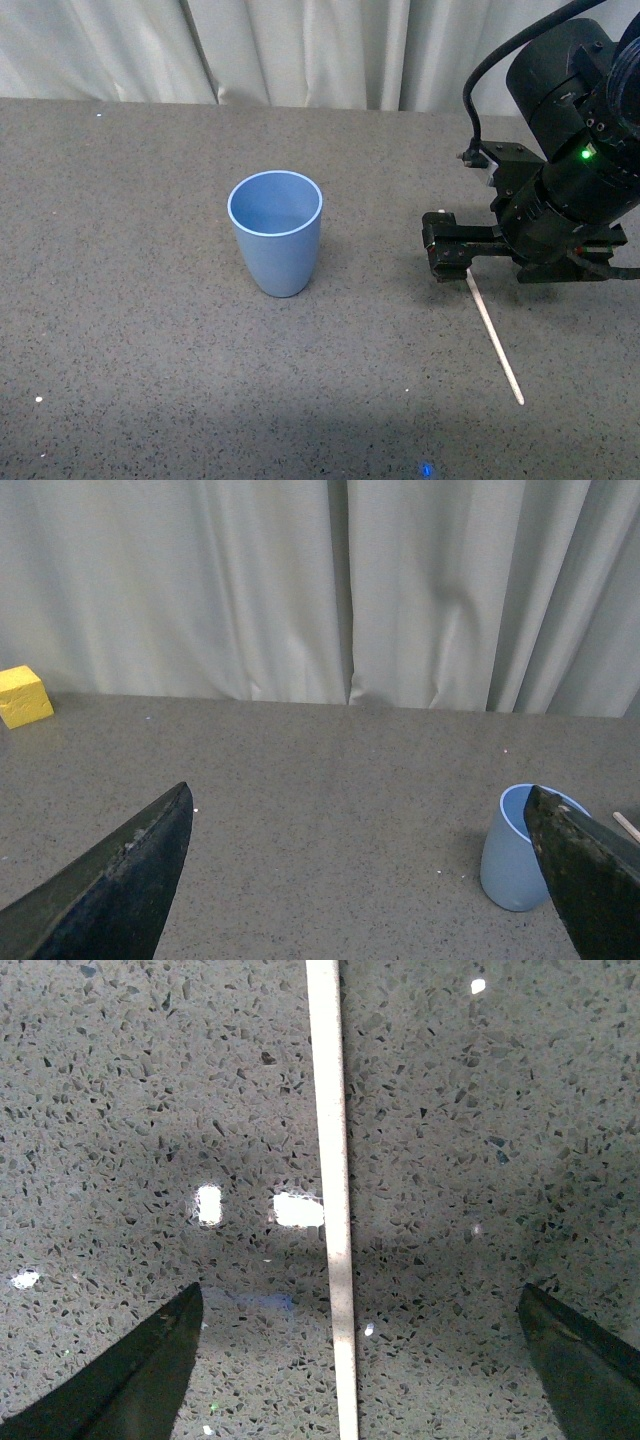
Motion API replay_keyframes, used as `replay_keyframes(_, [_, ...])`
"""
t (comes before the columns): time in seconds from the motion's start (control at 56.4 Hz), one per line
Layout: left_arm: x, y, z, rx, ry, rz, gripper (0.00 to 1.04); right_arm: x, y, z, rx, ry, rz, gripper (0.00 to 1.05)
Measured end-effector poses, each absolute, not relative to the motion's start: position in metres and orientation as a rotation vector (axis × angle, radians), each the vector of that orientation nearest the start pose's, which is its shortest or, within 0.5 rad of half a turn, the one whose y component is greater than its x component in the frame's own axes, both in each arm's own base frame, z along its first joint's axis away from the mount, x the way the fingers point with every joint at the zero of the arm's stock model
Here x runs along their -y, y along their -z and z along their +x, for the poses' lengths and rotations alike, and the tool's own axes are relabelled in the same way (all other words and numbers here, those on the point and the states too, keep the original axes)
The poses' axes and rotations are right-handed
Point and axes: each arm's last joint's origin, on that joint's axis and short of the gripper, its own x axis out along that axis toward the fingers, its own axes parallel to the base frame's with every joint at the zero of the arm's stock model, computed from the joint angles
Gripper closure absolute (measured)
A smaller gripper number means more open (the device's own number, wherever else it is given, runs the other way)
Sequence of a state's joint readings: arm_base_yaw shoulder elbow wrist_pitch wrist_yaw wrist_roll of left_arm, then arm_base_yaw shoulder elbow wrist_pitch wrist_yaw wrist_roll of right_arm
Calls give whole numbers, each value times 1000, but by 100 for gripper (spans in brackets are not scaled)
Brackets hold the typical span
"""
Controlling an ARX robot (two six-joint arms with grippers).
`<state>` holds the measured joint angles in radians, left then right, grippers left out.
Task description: Transfer chopsticks to blue cup
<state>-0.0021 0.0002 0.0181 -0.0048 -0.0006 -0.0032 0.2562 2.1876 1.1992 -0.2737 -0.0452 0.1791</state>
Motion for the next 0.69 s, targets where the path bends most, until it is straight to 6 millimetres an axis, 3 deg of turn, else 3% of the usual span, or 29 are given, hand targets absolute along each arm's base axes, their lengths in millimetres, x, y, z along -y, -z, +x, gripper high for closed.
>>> replay_keyframes(0.319, [0,-169,97,14,2,-3,7,-106,-48,380,-1305,-144,-22,71])
replay_keyframes(0.514, [0,-169,97,13,2,-3,7,-106,-47,380,-1306,-140,-23,98])
replay_keyframes(0.567, [0,-169,97,13,2,-3,7,-106,-47,380,-1304,-141,-21,104])
replay_keyframes(0.691, [0,-169,97,13,2,-3,7,-106,-48,380,-1293,-141,0,103])
